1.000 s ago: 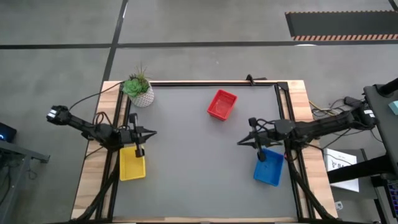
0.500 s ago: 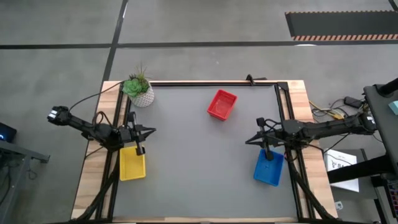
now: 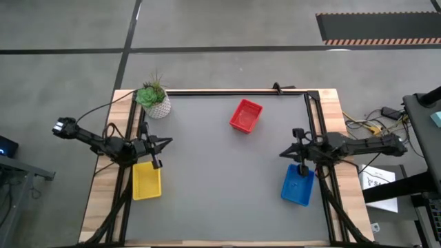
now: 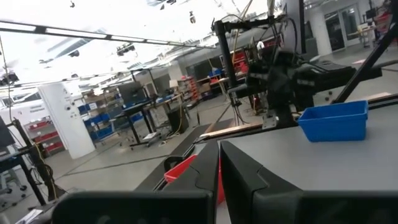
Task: Stack baskets by color
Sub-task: Return to Home Position
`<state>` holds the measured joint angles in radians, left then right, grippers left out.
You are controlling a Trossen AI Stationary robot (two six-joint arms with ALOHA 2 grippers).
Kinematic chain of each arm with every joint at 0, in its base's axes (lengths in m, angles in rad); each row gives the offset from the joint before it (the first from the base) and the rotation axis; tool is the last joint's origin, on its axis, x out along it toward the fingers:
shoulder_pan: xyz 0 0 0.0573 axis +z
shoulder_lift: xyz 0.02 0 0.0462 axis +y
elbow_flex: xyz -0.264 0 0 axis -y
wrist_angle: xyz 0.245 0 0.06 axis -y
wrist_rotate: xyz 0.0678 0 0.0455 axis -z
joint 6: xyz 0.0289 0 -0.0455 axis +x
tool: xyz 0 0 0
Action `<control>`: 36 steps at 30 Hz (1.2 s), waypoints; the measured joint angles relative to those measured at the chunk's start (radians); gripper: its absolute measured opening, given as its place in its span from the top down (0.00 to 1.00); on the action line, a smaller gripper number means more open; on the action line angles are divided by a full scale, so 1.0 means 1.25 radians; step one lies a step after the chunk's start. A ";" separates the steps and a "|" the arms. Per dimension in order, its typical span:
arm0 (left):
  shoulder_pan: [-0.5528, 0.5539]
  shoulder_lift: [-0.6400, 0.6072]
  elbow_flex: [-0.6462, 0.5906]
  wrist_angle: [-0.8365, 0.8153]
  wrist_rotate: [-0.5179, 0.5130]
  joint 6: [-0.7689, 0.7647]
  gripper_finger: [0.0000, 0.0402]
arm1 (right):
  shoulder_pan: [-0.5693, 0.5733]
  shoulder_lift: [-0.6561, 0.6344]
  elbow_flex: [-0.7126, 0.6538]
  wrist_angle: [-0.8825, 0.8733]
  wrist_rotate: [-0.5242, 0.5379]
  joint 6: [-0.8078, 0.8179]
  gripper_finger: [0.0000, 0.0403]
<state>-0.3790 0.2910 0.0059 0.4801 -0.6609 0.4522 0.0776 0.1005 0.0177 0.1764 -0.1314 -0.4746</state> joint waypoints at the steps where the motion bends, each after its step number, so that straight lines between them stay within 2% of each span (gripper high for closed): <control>1: 0.000 0.002 0.000 0.000 0.000 0.000 1.00 | 0.000 -0.018 0.001 -0.002 0.000 0.007 0.98; 5: 0.000 0.012 -0.001 0.000 0.000 0.000 1.00 | 0.000 -0.080 0.008 -0.008 -0.003 0.045 0.98; 18: 0.000 0.043 -0.001 0.002 0.001 0.000 1.00 | 0.000 -0.072 -0.004 0.014 -0.006 0.068 0.98; 25: 0.000 0.046 -0.002 0.002 0.001 0.000 1.00 | 0.000 -0.060 -0.004 -0.036 0.000 0.069 0.98; 28: 0.000 0.047 -0.002 0.002 0.001 0.000 1.00 | 0.000 -0.054 -0.005 -0.054 0.000 0.110 0.98; 36: 0.000 0.050 0.001 0.005 0.002 0.000 1.00 | 0.000 -0.048 -0.005 -0.055 0.001 0.134 0.98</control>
<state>-0.3790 0.3531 0.0067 0.4867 -0.6583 0.4522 0.0776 0.0402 0.0120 0.1074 -0.1307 -0.3065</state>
